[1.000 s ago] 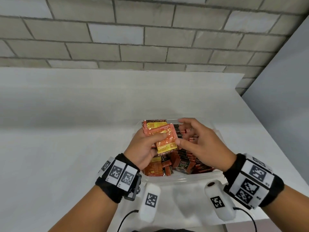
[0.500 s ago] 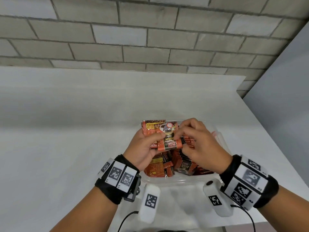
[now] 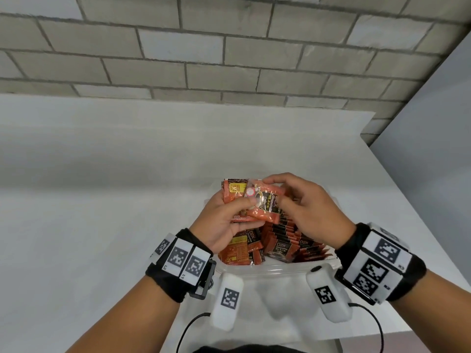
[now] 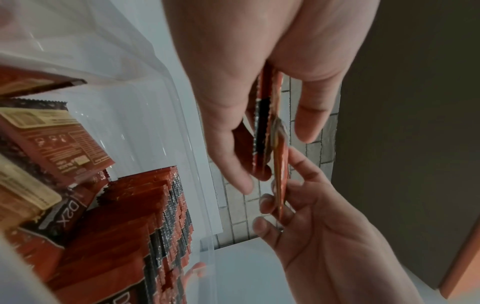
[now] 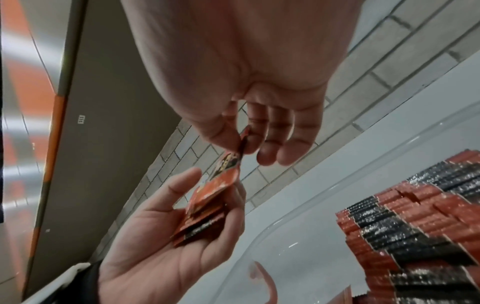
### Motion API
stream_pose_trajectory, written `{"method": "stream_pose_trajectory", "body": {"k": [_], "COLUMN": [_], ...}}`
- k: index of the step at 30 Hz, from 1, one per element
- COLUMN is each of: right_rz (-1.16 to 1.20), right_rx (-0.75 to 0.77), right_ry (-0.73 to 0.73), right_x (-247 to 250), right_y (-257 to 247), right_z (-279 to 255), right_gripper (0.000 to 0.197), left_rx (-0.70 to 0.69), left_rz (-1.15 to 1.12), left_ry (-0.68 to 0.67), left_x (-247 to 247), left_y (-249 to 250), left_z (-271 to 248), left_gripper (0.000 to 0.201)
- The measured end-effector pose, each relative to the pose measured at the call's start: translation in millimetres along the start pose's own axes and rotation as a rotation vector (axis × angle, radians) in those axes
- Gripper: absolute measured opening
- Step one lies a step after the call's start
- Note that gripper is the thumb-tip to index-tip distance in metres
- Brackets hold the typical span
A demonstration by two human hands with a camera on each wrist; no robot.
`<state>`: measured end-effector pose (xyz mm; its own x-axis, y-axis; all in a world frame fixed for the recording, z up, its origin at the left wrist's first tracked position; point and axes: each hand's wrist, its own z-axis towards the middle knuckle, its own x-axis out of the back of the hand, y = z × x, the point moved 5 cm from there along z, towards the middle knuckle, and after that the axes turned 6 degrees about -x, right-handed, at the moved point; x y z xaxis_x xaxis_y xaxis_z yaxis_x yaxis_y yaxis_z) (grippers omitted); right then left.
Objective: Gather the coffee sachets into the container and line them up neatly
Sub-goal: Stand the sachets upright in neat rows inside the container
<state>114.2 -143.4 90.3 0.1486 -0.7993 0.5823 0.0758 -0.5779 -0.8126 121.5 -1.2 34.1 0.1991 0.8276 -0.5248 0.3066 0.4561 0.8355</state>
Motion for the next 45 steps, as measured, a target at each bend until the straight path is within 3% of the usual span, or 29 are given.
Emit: {"method": "stream_pose_trajectory", "body": {"k": [2, 4, 6, 8, 10, 12, 18, 25, 28, 34, 42, 45], "right_rz": [0.061, 0.190, 0.350, 0.388, 0.286, 0.036, -0.610, -0.983, -1.079, -1.162, -1.142, -1.128], "right_rx": [-0.007, -0.130, -0.256, -0.269, -0.233, -0.170, -0.078, -0.120, -0.097, -0.022, 0.090, 0.109], "right_ry": [-0.048, -0.103, -0.126, -0.095, -0.071, -0.083, -0.355, -0.460, -0.477, -0.466, -0.380, -0.366], "right_x": [-1, -4, -4, 4, 16, 23, -13, -38, -44, -51, -50, -49], "right_y": [1, 7, 13, 16, 20, 24, 45, 53, 52, 48, 50, 52], "right_z": [2, 0, -6, -10, -12, -15, -23, -11, -9, -9, -10, -9], "right_gripper": [0.042, 0.042, 0.031, 0.019, 0.016, 0.016, 0.005, 0.010, 0.016, 0.019, 0.019, 0.021], "left_rx": [-0.007, -0.032, -0.050, -0.053, -0.059, -0.064, -0.051, -0.032, -0.023, -0.025, -0.027, -0.025], "left_rz": [-0.006, -0.002, 0.016, 0.032, -0.004, -0.077, -0.102, -0.125, -0.123, -0.106, -0.108, -0.105], "left_ry": [-0.004, -0.008, -0.021, -0.022, 0.018, 0.091, 0.165, 0.178, 0.188, 0.183, 0.163, 0.175], "left_x": [1, 1, 0, 3, 10, 23, 40, 41, 42, 42, 42, 43], "left_y": [-1, -2, -4, -4, -2, 0, -5, -6, -7, -7, -8, -9], "left_z": [1, 1, 1, 1, 1, 2, 1, 1, 2, 4, 4, 4], "left_gripper": [0.038, 0.033, 0.031, 0.029, 0.027, 0.027, 0.028, 0.025, 0.015, 0.013, 0.033, 0.028]}}
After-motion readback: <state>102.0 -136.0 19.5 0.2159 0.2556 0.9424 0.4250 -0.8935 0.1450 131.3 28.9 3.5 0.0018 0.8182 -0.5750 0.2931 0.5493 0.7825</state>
